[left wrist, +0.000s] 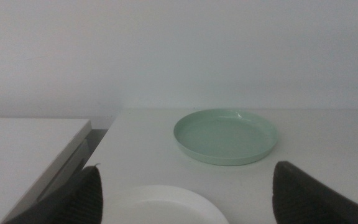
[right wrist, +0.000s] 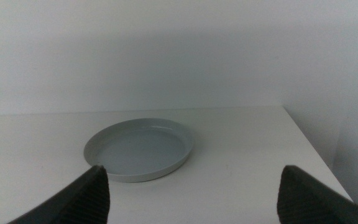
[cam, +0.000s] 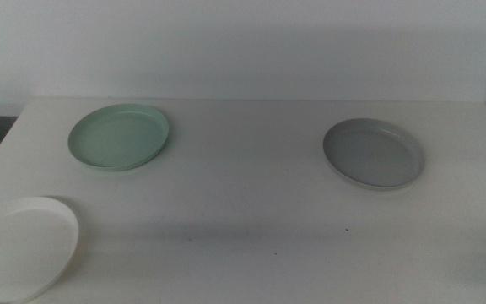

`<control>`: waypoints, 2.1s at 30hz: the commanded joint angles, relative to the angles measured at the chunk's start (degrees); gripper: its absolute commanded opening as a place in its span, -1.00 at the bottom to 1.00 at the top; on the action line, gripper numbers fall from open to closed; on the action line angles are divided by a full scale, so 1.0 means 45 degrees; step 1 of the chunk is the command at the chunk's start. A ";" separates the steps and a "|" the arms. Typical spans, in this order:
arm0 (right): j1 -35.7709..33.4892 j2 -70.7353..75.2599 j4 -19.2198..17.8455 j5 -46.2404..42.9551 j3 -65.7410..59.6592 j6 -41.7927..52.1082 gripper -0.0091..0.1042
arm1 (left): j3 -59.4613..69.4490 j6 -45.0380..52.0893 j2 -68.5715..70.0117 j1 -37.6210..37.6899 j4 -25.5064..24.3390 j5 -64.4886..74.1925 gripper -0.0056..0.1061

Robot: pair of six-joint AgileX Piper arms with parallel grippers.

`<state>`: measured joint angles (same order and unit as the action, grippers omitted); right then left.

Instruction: Stack the three bowls on top of each other.

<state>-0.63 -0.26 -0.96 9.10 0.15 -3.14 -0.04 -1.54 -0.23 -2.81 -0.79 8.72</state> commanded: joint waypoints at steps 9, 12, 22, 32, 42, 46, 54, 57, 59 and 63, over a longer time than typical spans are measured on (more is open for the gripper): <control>0.0023 0.0058 -0.0056 -0.0123 -0.0032 0.0035 0.63 | -0.5414 0.0048 -0.4950 -0.0806 0.0044 0.4311 0.78; 0.0023 0.0058 -0.0056 -0.0123 -0.0032 0.0035 0.63 | -0.7661 -0.0002 -0.6589 -0.0806 0.0175 0.6610 0.78; 0.0023 0.0058 -0.0056 -0.0123 -0.0032 0.0035 0.63 | -1.2991 0.0127 -1.1117 -0.0806 0.0458 1.2205 0.78; 0.0023 0.0058 -0.0056 -0.0123 -0.0032 0.0035 0.63 | -1.6040 0.2603 -1.5183 -0.1801 0.0667 1.3492 0.78; 0.0023 0.0058 -0.0056 -0.0123 -0.0032 0.0035 0.63 | -1.7020 0.5503 -1.8734 -0.4001 0.1431 1.3343 0.78; 0.0023 0.0058 -0.0056 -0.0123 -0.0032 0.0035 0.63 | -1.7020 0.6025 -2.0198 -0.4449 0.1603 1.2987 0.78; 0.0023 0.0058 -0.0056 -0.0123 -0.0032 0.0035 0.63 | -1.7020 0.6371 -2.2914 -0.4471 0.1527 1.2649 0.78; 0.0023 0.0058 -0.0056 -0.0123 -0.0032 0.0035 0.63 | -1.7020 0.6377 -2.3809 -0.4471 0.1496 1.2657 0.78; 0.0023 0.0058 -0.0056 -0.0123 -0.0032 0.0035 0.63 | -1.7020 0.6377 -2.4116 -0.4471 0.1375 1.2707 0.78; 0.0023 0.0058 -0.0056 -0.0123 -0.0032 0.0035 0.63 | -1.7020 0.6352 -2.4446 -0.4471 0.0727 1.2679 0.78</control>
<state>-0.63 -0.26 -0.96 9.10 0.15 -3.14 -76.08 26.99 -109.92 -22.78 3.59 65.96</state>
